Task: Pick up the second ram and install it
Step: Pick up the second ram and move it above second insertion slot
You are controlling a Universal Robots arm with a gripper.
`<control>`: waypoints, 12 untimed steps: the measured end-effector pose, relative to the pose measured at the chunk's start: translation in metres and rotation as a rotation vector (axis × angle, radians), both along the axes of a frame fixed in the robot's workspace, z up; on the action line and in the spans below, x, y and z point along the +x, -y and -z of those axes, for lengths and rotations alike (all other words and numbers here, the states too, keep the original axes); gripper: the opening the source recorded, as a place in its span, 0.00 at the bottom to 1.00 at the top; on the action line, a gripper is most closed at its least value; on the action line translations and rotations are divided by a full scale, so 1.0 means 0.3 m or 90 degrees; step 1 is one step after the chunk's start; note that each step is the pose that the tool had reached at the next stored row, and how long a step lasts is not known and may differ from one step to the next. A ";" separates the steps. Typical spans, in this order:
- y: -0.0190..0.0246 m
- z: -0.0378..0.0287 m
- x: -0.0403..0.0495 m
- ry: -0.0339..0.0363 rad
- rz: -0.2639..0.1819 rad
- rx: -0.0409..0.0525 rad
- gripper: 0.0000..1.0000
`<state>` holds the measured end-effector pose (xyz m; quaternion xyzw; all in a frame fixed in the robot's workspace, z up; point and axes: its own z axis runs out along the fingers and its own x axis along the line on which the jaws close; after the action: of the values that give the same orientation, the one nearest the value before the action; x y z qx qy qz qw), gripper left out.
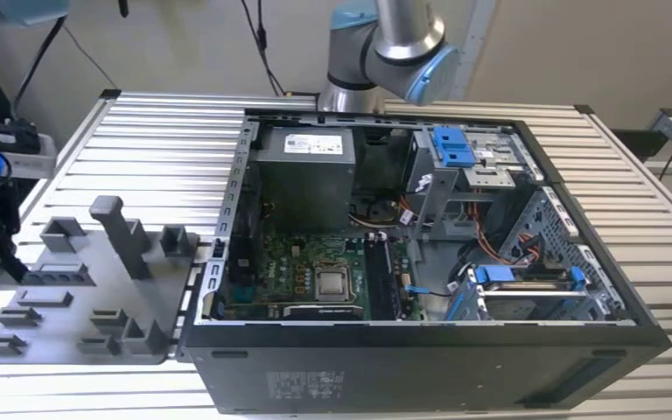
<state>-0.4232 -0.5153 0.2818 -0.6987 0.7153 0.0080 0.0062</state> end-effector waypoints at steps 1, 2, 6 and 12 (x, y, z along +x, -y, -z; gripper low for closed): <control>0.000 -0.004 0.000 0.0000 0.000 0.0000 0.14; 0.000 -0.008 0.000 0.0000 0.000 0.0000 0.14; 0.000 -0.026 0.000 0.0000 0.000 0.0000 0.14; 0.000 -0.061 0.000 0.0000 0.000 0.0000 0.14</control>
<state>-0.4232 -0.5153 0.3002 -0.6987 0.7153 0.0080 0.0062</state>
